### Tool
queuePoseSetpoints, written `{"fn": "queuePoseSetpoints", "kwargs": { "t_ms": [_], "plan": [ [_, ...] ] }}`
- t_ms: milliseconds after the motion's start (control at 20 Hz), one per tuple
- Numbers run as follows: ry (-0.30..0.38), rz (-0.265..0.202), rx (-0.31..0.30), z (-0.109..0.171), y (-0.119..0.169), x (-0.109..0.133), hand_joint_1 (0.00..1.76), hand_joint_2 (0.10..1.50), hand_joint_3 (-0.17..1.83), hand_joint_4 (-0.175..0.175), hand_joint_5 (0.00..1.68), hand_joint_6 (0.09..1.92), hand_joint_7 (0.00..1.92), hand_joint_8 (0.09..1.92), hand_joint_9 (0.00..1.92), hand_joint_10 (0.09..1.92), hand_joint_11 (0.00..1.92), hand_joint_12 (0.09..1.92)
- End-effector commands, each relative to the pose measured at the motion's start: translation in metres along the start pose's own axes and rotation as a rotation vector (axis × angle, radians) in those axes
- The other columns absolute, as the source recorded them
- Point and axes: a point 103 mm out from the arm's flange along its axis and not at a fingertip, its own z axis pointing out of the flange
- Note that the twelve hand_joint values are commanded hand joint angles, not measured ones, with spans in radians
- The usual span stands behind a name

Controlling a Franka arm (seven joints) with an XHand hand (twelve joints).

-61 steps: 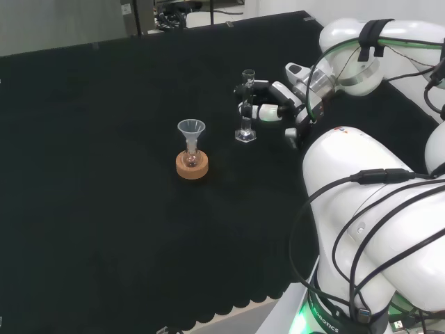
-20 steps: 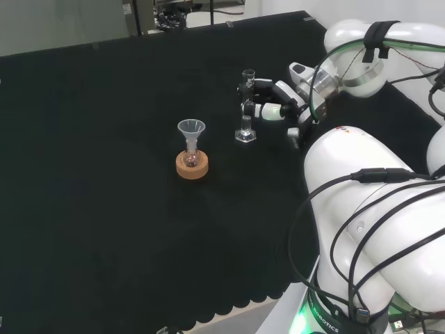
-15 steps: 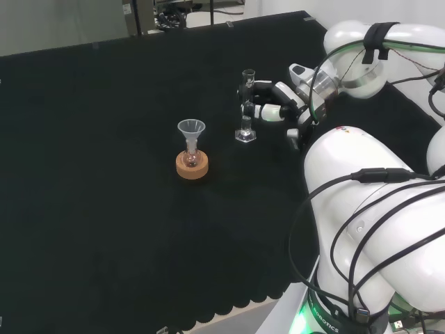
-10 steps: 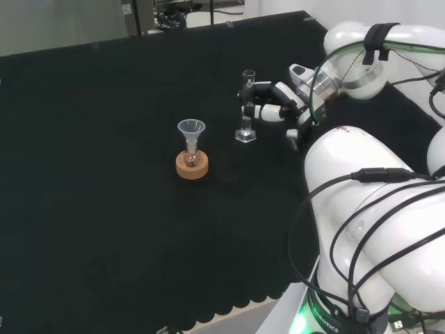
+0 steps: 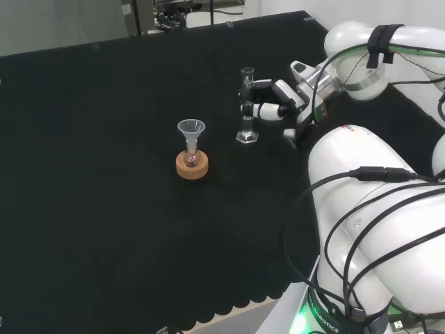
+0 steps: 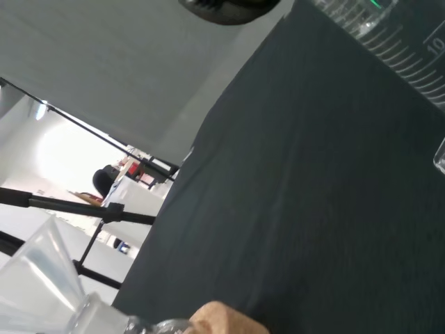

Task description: Pick up the graduated cylinder.

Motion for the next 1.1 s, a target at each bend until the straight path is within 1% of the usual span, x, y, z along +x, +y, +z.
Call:
{"fn": "queuePoseSetpoints", "kwargs": {
  "t_ms": [50, 100, 150, 250, 500, 750, 950, 1100],
  "plan": [
    [-0.081, -0.016, -0.015, -0.013, 0.002, 0.011, 1.22, 1.07, 0.00, -0.133, 1.06, 0.86, 1.09, 0.73, 1.37, 0.12, 1.18, 0.85],
    [-0.091, -0.018, -0.014, -0.015, 0.003, 0.013, 1.25, 1.07, 0.00, -0.154, 1.06, 0.86, 1.09, 0.79, 1.38, 0.11, 1.19, 0.85],
    [-0.097, -0.020, -0.014, -0.017, 0.003, 0.015, 1.26, 1.07, 0.00, -0.165, 1.07, 0.85, 1.09, 0.81, 1.40, 0.11, 1.19, 0.84],
    [-0.108, -0.024, -0.013, -0.021, 0.003, 0.020, 1.28, 1.06, 0.00, -0.174, 1.10, 0.80, 1.13, 0.78, 1.44, 0.09, 1.21, 0.83],
    [-0.130, -0.033, -0.019, -0.030, 0.002, 0.032, 1.29, 1.03, -0.01, -0.175, 1.16, 0.70, 1.20, 0.67, 1.53, 0.09, 1.23, 0.80],
    [-0.165, -0.041, -0.013, -0.040, -0.006, 0.049, 1.30, 1.01, -0.01, -0.175, 1.21, 0.62, 1.26, 0.58, 1.60, 0.09, 1.26, 0.78],
    [-0.180, -0.051, -0.013, -0.045, -0.015, 0.064, 1.30, 1.01, -0.01, -0.175, 1.22, 0.60, 1.27, 0.56, 1.62, 0.09, 1.27, 0.77],
    [-0.194, -0.055, -0.002, -0.047, -0.023, 0.076, 1.30, 1.00, -0.01, -0.175, 1.23, 0.59, 1.28, 0.54, 1.63, 0.09, 1.27, 0.76]
  ]
}}
